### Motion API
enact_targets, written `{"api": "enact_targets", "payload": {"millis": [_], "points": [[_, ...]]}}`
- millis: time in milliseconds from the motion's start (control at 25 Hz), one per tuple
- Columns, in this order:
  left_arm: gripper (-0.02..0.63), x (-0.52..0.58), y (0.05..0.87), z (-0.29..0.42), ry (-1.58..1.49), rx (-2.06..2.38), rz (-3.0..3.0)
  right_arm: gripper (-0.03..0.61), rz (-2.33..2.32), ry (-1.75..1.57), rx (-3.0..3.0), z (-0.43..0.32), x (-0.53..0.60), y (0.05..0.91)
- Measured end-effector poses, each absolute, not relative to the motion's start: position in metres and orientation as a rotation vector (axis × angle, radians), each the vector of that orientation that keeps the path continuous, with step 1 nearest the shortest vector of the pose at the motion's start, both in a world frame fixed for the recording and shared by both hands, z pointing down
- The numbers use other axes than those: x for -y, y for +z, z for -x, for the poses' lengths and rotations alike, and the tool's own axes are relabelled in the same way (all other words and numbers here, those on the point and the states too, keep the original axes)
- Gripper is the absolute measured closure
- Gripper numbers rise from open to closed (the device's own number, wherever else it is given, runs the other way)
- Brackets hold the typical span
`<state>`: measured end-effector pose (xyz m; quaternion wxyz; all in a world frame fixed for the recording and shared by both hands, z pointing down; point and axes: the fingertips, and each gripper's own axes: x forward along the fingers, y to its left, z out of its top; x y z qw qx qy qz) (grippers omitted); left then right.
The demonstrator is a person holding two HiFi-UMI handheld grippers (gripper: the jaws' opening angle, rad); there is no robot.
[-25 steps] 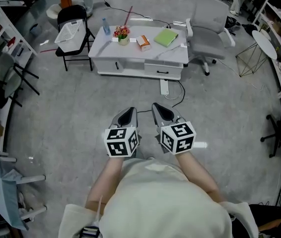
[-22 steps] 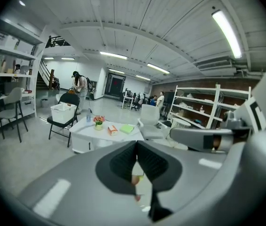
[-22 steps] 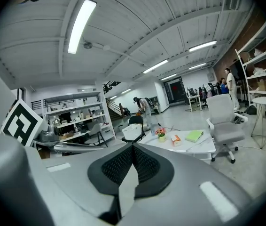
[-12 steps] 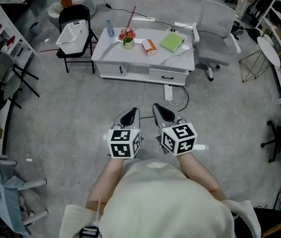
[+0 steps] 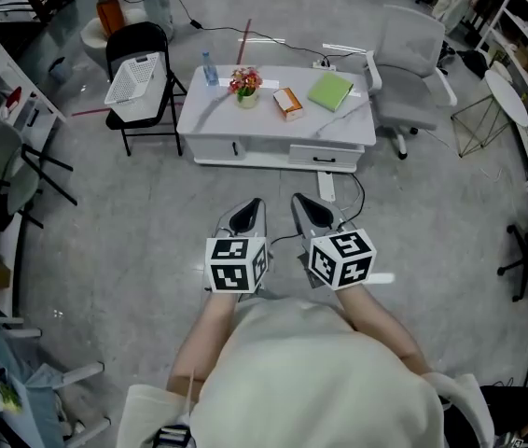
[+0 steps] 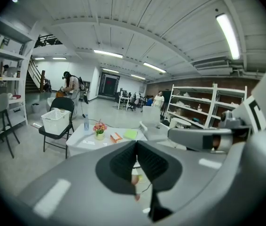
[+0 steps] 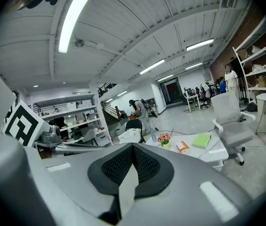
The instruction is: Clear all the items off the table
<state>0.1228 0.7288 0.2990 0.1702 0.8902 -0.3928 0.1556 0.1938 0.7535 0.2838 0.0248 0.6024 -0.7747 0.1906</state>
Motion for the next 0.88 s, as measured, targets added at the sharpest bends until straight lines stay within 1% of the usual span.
{"api": "enact_targets", "payload": {"millis": [560,880], "points": [[0.604,-0.629,0.313,-0.072,0.443,1.081,-2.512,0.58,-1.892,0.603,2.376,-0.143,-0.655,0.296],[0.604,-0.596,0.32,-0.041,0.437,1.122,-2.462,0.58,-1.852,0.632,2.391,-0.117,-0.625,0.3]]}}
